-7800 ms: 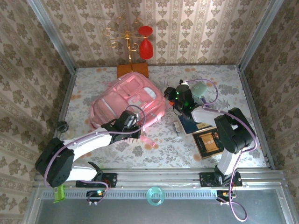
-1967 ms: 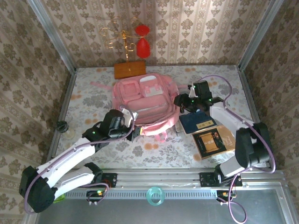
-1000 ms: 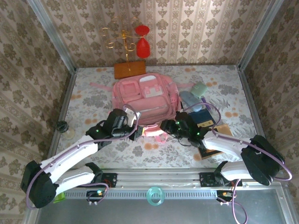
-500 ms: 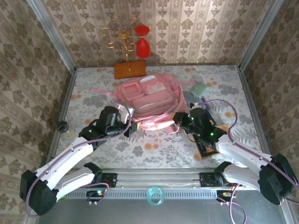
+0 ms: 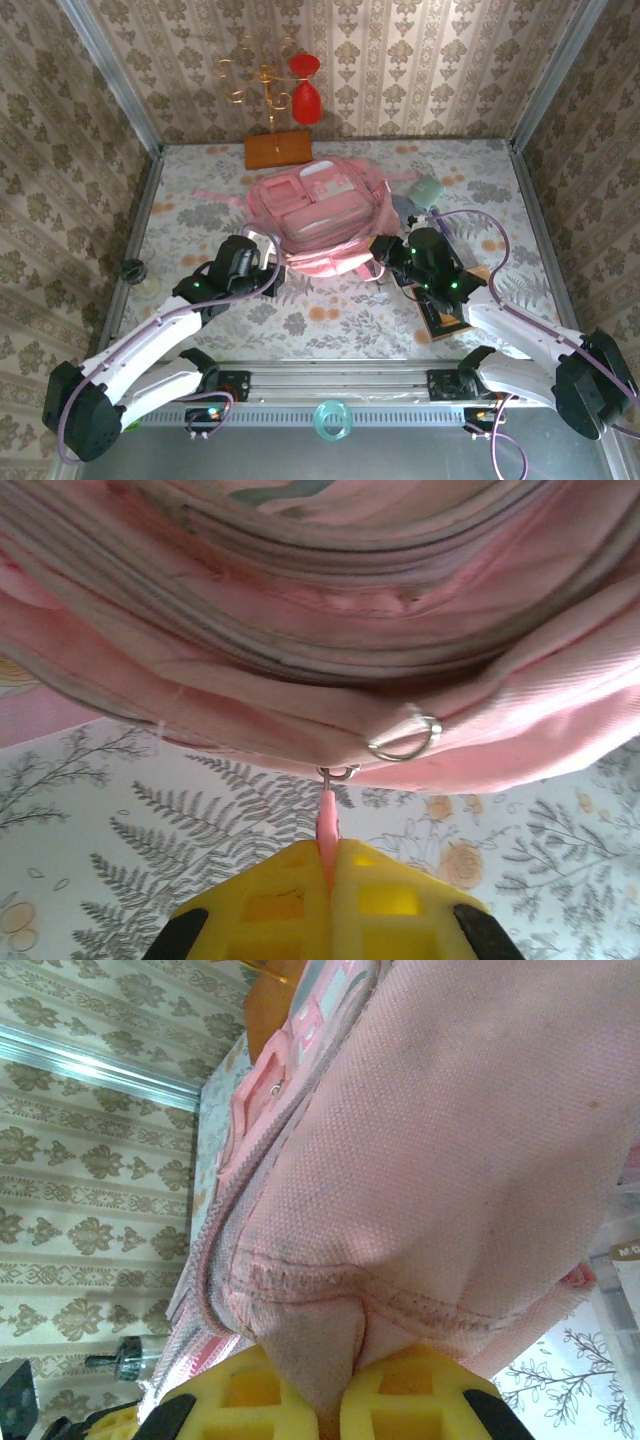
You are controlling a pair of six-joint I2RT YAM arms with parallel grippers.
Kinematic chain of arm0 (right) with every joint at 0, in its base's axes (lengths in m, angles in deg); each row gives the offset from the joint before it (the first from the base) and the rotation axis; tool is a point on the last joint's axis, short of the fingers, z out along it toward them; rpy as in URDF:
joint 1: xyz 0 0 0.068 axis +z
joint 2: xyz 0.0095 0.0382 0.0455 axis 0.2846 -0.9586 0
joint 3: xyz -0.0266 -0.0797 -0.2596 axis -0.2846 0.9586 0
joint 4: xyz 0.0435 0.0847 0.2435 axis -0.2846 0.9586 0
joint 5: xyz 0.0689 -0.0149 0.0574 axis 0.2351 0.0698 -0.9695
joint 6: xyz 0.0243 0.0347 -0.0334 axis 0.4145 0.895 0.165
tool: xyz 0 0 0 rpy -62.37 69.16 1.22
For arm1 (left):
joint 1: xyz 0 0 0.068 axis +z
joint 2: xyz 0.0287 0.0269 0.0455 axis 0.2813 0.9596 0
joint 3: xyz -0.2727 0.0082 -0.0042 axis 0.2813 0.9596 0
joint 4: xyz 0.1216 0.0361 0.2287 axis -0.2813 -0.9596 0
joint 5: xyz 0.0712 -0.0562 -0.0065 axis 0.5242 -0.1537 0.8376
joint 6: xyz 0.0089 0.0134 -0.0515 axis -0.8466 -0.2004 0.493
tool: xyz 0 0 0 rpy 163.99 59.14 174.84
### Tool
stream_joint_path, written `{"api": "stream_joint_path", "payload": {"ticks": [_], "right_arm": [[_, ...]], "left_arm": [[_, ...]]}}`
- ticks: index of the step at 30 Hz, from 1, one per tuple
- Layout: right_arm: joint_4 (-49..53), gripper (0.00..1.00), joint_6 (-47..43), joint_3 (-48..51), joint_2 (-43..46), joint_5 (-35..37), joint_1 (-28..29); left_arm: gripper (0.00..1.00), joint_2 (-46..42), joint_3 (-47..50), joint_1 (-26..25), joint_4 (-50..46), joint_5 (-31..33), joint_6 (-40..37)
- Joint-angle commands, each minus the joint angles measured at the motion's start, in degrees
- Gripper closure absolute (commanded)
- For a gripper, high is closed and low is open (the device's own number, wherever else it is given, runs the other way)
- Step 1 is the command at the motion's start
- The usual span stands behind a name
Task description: Pack the student bag
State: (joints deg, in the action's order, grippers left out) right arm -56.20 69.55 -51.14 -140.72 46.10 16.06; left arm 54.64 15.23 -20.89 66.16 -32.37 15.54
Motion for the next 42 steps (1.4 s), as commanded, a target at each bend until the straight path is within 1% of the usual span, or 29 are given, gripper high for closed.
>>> {"api": "stream_joint_path", "payload": {"ticks": [1,5,10,14,15,20,22,24,31,39,42], "right_arm": [[-7.9,1.00,0.3,-3.3,1.2,4.6,-1.0],[-7.5,1.00,-0.3,-4.3,1.1,3.8,-1.0],[-3.8,1.00,-3.1,-6.4,1.8,3.8,-1.3],[-1.6,1.00,-5.0,-8.1,1.4,2.7,-1.9],[-1.7,1.00,-5.4,-8.3,1.2,2.5,-2.0],[-1.6,1.00,-6.3,-9.1,-0.7,-0.3,-3.3],[-1.5,1.00,-6.9,-9.1,-1.5,-1.1,-3.7],[-1.2,1.00,-7.7,-9.5,-2.4,-1.7,-3.9],[-0.6,1.00,-10.4,-9.9,-4.1,-4.2,-4.8],[0.9,1.00,-13.3,-12.5,-7.7,-12.3,-6.8],[0.4,1.00,-13.4,-12.9,-9.3,-13.9,-6.8]], "left_arm": [[1.00,0.9,1.0,0.9,0.0,6.2,0.9],[1.00,1.5,2.0,2.4,1.7,7.2,1.4],[1.00,1.0,3.1,6.2,2.4,8.4,1.2],[1.00,0.0,4.6,10.7,4.1,7.5,1.3],[1.00,0.0,4.9,12.4,4.7,7.4,1.4],[1.00,1.6,6.5,17.6,8.0,7.5,1.8],[1.00,2.6,7.0,19.5,10.1,6.9,2.1],[1.00,4.1,7.0,21.3,12.1,4.9,2.3],[1.00,8.8,6.6,23.4,17.1,2.5,1.1],[1.00,16.6,5.2,25.1,23.2,3.6,0.0],[1.00,18.9,5.1,25.3,26.4,3.6,0.0]]}}
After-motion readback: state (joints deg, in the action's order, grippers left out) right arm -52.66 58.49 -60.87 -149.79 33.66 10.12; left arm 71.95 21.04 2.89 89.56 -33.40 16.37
